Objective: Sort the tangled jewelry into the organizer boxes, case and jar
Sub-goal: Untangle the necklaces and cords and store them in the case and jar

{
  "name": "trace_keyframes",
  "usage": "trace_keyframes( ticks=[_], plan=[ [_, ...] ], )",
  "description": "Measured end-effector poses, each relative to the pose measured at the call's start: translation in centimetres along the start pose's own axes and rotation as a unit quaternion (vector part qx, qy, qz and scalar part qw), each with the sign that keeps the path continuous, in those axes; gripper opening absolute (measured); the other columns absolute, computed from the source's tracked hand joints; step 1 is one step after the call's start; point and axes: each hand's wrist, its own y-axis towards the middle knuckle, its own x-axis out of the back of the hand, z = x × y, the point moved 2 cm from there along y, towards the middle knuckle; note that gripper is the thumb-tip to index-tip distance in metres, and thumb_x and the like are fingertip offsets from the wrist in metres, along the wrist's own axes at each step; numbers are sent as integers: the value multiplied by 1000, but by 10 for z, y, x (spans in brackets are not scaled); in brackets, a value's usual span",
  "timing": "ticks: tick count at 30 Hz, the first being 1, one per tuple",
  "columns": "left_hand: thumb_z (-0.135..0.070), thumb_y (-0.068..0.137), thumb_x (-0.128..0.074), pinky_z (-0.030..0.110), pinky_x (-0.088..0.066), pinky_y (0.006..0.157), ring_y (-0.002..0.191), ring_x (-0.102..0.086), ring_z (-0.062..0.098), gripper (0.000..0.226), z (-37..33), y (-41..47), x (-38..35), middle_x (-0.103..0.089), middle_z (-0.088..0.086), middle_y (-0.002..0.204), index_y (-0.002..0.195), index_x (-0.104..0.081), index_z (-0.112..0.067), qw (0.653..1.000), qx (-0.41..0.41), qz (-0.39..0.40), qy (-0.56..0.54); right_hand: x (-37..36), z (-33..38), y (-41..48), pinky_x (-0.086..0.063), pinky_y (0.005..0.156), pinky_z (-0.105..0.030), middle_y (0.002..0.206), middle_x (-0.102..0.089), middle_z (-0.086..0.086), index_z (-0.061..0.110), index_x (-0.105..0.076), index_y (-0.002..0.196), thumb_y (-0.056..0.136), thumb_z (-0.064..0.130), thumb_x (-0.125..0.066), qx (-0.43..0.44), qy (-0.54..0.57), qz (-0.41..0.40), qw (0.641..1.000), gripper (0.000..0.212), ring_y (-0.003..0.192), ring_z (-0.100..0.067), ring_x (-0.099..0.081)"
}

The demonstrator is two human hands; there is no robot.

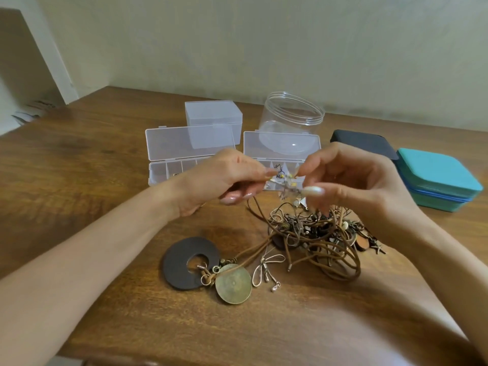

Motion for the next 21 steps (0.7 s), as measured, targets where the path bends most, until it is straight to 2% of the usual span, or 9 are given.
trace_keyframes(
  ticks=[3, 6, 9, 11, 15, 19, 21],
  plan=[
    [-34, 90, -48, 13, -34, 48, 36, -35, 7, 45, -3, 0, 1, -41, 2, 42, 51, -52, -11, 995, -76, -67, 20, 1, -2, 1, -46, 48, -21, 62, -64, -7, 14, -66, 89, 74, 17, -69, -30, -30, -52, 998, 16, 52, -17, -57],
    [-32, 93, -49, 11, -34, 48, 36, -37, 7, 46, -3, -1, 3, -43, -1, 41, 53, -53, -10, 982, -133, -130, 23, -2, -4, 1, -48, 48, -22, 66, -67, -7, 15, -62, 92, 70, 25, -72, -51, -119, -113, 985, 26, 51, -13, -60],
    [-30, 93, -49, 11, -33, 47, 34, -39, 7, 46, -2, -3, 1, -43, -3, 38, 52, -53, -10, 967, -175, -172, 63, -7, -4, -1, -53, 53, -23, 65, -66, 1, 22, -63, 90, 71, 32, -71, -23, -258, -148, 954, 23, 56, -11, -62],
    [-26, 93, -47, 11, -33, 46, 33, -40, 7, 45, -2, -4, -1, -43, -6, 37, 51, -53, -11, 956, -202, -191, 94, -11, -4, -2, -53, 56, -25, 65, -64, 5, 20, -68, 87, 76, 28, -72, 8, -305, -158, 939, 14, 59, -11, -61],
    [-23, 94, -47, 14, -34, 48, 38, -46, 6, 44, -3, -5, -5, -44, -12, 38, 51, -55, -18, 934, -240, -206, 166, -16, -3, -3, -47, 52, -24, 61, -61, 3, 17, -73, 87, 81, 23, -71, 39, -292, -165, 941, 9, 57, -16, -57],
    [-27, 95, -47, 17, -36, 48, 38, -46, 5, 46, -1, -5, -12, -46, -14, 40, 52, -55, -14, 931, -254, -199, 170, -23, -9, -6, -42, 49, -23, 59, -59, 1, 16, -71, 87, 84, 20, -71, 54, -233, -181, 954, 6, 53, -15, -51],
    [-30, 94, -45, 18, -37, 48, 38, -46, 7, 46, 0, -5, -15, -45, -12, 39, 52, -56, -15, 934, -256, -193, 160, -27, -12, -6, -43, 49, -26, 58, -58, 1, 13, -70, 86, 85, 18, -71, 69, -240, -191, 949, 5, 51, -14, -50]
  ],
)
